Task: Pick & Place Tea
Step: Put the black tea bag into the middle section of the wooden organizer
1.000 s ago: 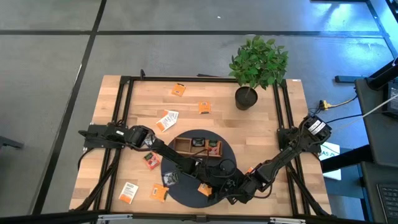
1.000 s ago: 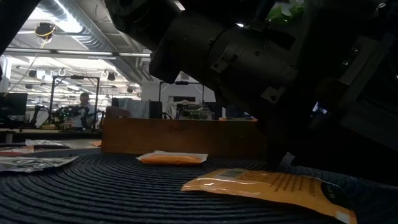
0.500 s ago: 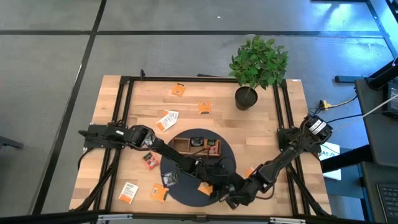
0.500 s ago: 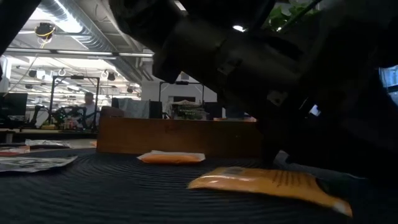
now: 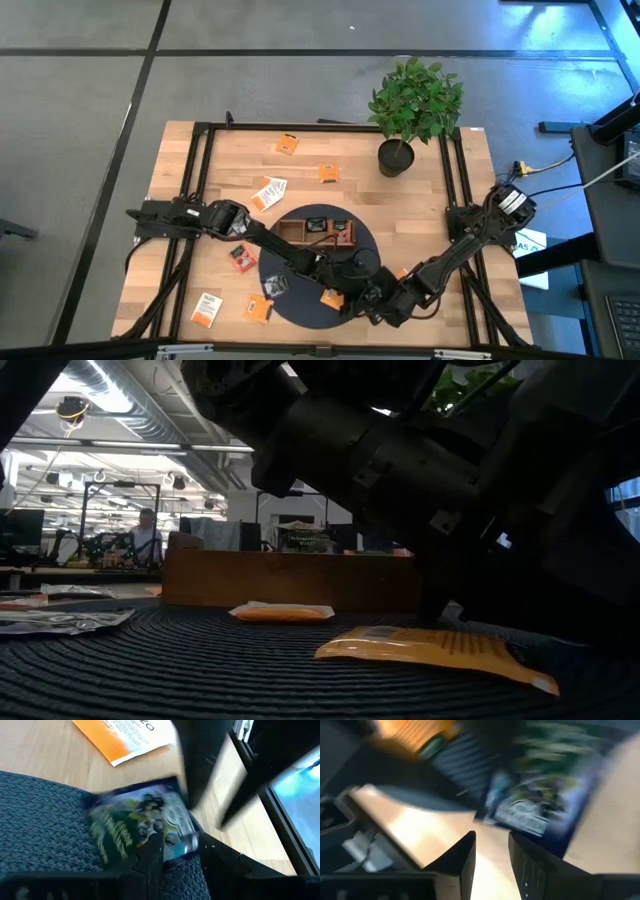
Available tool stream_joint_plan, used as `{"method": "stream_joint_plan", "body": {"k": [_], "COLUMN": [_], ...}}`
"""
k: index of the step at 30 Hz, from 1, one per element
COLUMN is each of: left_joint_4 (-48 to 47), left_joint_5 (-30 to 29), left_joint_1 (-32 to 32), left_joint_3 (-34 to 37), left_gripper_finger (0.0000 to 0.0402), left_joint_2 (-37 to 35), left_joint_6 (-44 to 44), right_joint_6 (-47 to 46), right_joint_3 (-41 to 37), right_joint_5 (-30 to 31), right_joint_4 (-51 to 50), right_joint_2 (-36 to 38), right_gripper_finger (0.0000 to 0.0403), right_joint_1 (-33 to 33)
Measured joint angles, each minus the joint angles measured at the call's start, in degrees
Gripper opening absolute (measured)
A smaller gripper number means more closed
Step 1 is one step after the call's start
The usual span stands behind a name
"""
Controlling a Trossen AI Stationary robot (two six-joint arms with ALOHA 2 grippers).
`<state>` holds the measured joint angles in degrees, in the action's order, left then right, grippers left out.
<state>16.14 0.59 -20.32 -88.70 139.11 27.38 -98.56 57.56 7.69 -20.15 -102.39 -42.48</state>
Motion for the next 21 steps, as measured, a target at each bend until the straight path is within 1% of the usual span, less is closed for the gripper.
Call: {"method": "stream_joint_plan", "body": {"k": [3,8,12,14,16,21], "left_joint_4": [0.03,0.10,0.11,0.13,0.15,0.15], "left_joint_5": [0.17,0.40,0.67,0.69,0.66,0.71], "left_joint_1": [-0.04,0.00,-0.02,-0.04,-0.04,-0.06], "left_joint_3": [0.01,0.00,0.00,-0.01,0.01,-0.01], "left_gripper_finger": [0.0120,0.0120,0.0120,0.0120,0.0120,0.0120], "left_joint_2": [0.02,0.02,0.02,0.02,0.02,0.02], "left_joint_6": [0.03,0.07,0.07,0.09,0.09,0.20], "right_joint_6": [-0.07,0.12,0.28,-0.02,-0.31,-1.69], "right_joint_3": [-0.03,-0.11,-0.09,-0.09,-0.10,-0.15], "right_joint_5": [1.72,2.08,7.74,9.49,9.07,4.80], "right_joint_4": [-1.18,-0.76,-1.20,-2.76,-4.40,-3.95], "right_joint_2": [0.28,-0.03,2.51,3.23,3.22,1.86], "right_gripper_finger": [0.0120,0.0120,0.0120,0.0120,0.0120,0.0120], "right_joint_1": [-0.05,-0.04,-0.02,0.09,0.05,-0.02]}}
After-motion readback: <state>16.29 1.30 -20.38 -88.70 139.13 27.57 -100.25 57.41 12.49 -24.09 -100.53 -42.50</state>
